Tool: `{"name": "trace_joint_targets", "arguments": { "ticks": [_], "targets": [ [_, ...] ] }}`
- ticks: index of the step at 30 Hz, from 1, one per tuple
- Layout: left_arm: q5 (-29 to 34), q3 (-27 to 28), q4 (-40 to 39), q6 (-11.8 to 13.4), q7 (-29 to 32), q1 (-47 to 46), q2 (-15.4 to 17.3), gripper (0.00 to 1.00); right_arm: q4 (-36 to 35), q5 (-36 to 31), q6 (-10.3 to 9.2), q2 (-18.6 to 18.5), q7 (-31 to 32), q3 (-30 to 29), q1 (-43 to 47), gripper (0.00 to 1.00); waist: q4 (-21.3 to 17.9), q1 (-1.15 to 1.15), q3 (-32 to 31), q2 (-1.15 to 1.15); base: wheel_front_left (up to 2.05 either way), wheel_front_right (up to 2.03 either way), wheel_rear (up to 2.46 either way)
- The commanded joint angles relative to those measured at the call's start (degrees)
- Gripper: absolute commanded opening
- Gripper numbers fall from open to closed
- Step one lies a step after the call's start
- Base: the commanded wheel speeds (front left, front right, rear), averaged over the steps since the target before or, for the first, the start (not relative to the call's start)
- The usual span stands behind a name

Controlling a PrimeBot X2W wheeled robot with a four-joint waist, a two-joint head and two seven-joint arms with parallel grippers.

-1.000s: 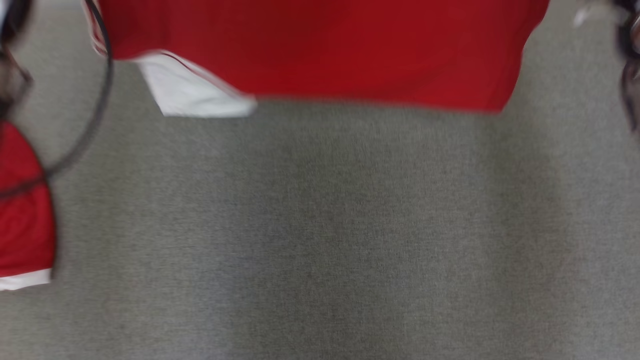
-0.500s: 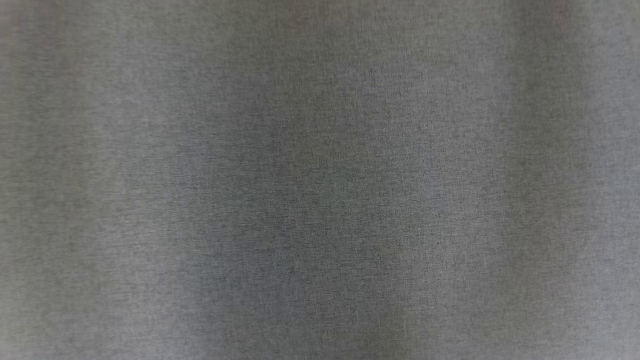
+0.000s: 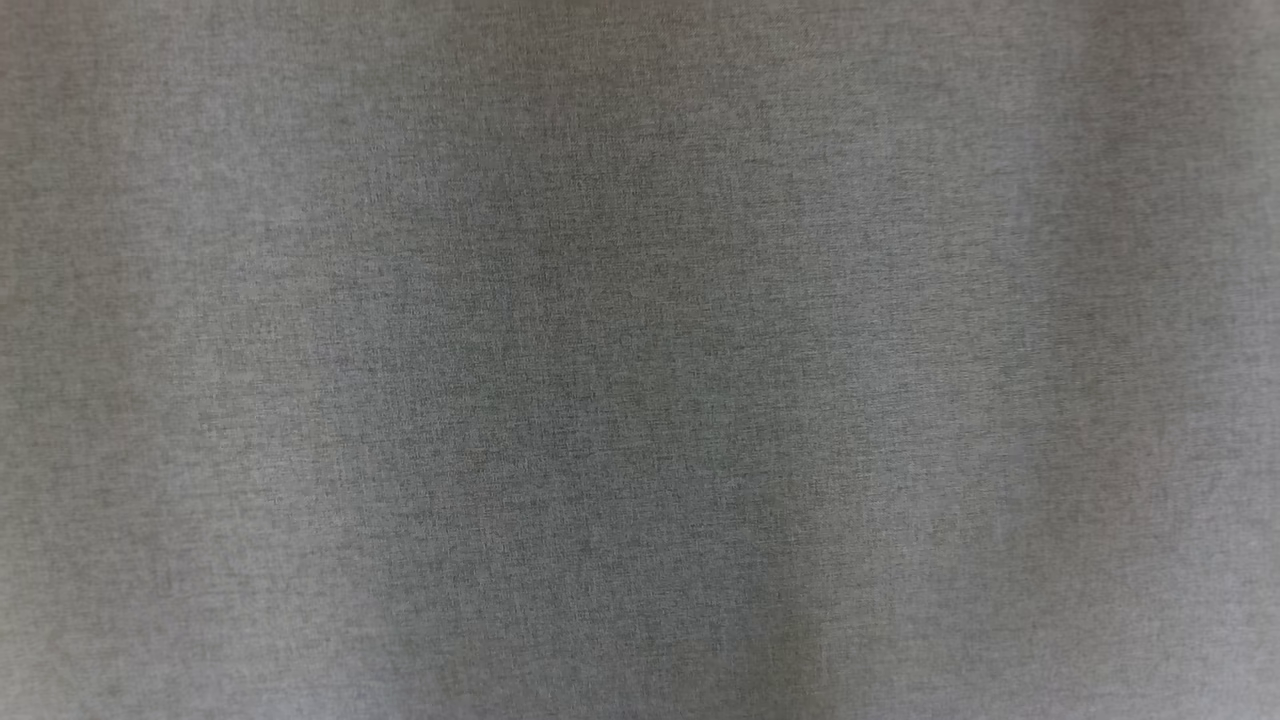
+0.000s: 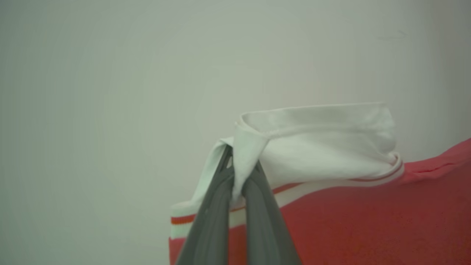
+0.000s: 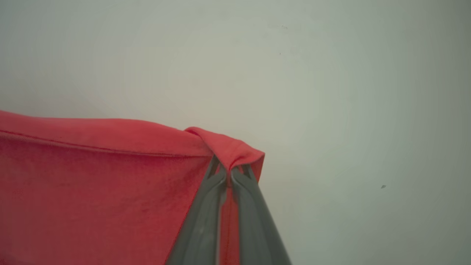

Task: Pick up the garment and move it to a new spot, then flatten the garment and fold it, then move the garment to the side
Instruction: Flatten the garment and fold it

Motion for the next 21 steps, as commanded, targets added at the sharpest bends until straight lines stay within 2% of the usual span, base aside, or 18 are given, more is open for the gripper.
{"name": "trace_joint_targets", "arguments": {
  "ticks": [1, 10, 16, 21],
  "targets": [
    [-0.01, -0.39, 0.20, 0.15, -0.47, 0.24, 0.20, 0.00, 0.59, 0.73, 0.03, 0.00, -0.43, 0.37, -0.65, 0.00, 0.15, -0.01, 0.48, -0.01, 0.00, 0.00, 0.00],
    [-2.45, -0.81, 0.06, 0.15, -1.48, 2.99, 1.03, 0.00, 3.06, 2.89, 0.03, 0.68, -2.60, 4.08, 0.57, 0.00, 0.61, -0.01, -0.52, -0.01, 0.00, 0.00, 0.00],
    [-2.46, 5.11, -9.99, 0.59, -1.56, 17.76, 3.67, 0.00, -0.94, 5.43, 0.03, 1.13, -6.78, 8.96, 11.24, 0.00, 0.03, -0.01, -7.36, -0.01, 0.00, 0.00, 0.00],
    [-1.93, 10.40, -22.91, 3.91, -1.58, 37.28, 3.83, 0.00, -6.07, 8.71, 0.03, -0.69, -8.12, 10.57, 24.07, 0.00, 0.48, -0.01, -13.28, -0.01, 0.00, 0.00, 0.00]
  ]
}}
